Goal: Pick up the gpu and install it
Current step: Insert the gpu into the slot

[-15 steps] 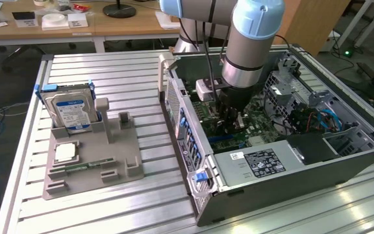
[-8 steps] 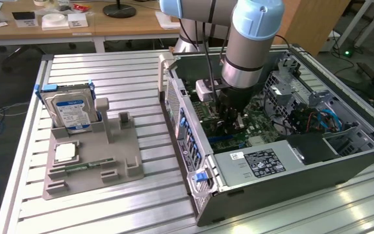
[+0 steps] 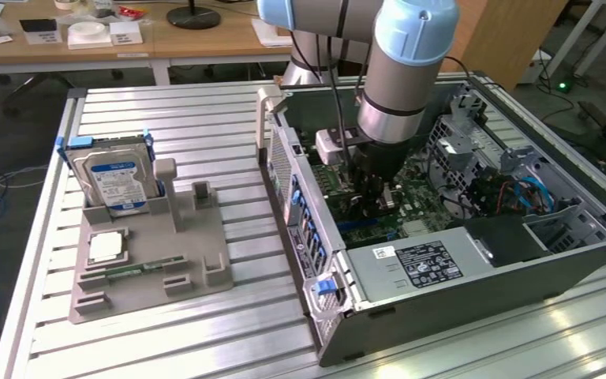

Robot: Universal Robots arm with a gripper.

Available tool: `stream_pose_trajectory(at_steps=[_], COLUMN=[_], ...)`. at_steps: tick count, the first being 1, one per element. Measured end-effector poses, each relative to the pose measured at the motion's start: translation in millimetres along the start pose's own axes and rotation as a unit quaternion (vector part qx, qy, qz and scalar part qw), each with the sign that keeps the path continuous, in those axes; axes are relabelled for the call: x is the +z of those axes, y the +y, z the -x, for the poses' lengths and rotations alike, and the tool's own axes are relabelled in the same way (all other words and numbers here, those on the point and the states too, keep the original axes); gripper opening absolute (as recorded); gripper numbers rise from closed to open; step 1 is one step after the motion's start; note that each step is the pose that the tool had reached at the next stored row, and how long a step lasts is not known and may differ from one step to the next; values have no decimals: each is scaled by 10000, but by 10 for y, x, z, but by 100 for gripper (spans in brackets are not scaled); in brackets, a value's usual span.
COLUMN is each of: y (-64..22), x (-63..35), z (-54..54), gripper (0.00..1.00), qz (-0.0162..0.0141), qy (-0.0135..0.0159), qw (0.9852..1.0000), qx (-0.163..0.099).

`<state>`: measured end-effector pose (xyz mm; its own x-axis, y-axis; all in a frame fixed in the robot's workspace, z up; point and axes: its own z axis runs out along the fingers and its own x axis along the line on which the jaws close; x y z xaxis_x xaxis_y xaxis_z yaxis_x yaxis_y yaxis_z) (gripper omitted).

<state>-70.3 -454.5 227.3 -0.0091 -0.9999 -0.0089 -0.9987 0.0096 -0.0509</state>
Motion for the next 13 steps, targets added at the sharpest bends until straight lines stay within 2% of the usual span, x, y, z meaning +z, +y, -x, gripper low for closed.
stream_pose_trajectory(at_steps=[13], y=[1], x=[1], z=[-15], gripper=[28], qz=[0], qy=[0], qw=[10000], qx=[2])
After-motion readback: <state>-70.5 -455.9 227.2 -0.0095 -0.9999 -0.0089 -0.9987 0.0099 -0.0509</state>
